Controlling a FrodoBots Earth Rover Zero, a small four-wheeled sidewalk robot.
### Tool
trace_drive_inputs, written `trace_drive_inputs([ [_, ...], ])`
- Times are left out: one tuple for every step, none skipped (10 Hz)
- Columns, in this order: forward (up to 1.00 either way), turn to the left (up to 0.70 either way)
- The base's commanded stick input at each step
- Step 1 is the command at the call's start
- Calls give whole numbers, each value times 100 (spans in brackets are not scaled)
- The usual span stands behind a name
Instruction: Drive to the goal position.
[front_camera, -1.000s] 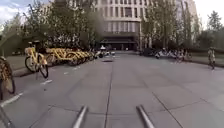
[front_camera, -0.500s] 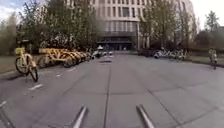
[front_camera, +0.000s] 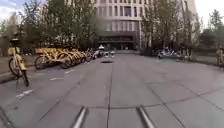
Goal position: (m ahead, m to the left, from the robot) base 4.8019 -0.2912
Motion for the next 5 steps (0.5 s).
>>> trace_drive_inputs([
  [70, 0],
  [70, 0],
  [70, 0],
  [70, 0],
  [70, 0],
])
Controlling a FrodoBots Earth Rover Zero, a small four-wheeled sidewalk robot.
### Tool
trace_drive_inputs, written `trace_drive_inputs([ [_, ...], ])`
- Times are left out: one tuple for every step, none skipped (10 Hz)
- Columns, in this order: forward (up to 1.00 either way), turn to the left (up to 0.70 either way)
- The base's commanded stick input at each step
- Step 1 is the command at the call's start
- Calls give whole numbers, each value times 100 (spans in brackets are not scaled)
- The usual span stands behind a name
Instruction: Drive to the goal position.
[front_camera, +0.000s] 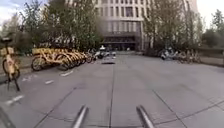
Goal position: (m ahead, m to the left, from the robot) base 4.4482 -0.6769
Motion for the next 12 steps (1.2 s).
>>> trace_drive_inputs([
  [70, 0],
  [70, 0],
  [70, -5],
  [70, -14],
  [70, -14],
  [70, -14],
  [70, -14],
  [70, -14],
  [70, -14],
  [70, -14],
  [70, -14],
  [70, -14],
])
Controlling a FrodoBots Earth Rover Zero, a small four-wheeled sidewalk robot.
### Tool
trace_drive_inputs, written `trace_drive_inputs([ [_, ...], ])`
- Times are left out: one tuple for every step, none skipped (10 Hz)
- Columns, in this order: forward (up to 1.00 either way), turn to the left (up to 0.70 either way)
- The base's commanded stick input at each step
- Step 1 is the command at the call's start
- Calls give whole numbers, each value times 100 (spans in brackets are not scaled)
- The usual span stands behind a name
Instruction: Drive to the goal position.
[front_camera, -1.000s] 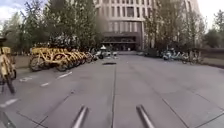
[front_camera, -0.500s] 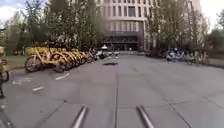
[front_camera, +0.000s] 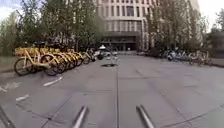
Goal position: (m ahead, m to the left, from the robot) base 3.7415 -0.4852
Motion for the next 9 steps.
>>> trace_drive_inputs([
  [70, -8],
  [70, 0],
  [70, 0],
  [70, 0],
  [70, 0],
  [70, 0],
  [70, 0],
  [70, 0],
  [70, 0],
])
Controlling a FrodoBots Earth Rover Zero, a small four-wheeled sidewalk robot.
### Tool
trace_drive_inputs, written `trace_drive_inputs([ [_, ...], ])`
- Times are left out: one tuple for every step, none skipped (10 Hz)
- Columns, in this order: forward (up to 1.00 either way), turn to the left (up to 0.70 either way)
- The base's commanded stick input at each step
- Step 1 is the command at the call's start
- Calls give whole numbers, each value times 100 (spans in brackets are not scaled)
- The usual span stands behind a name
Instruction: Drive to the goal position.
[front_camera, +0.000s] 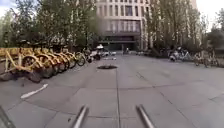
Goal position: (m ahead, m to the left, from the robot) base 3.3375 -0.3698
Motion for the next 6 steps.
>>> trace_drive_inputs([
  [70, 0],
  [70, 0],
  [70, 0],
  [70, 0],
  [70, -14],
  [70, -14],
])
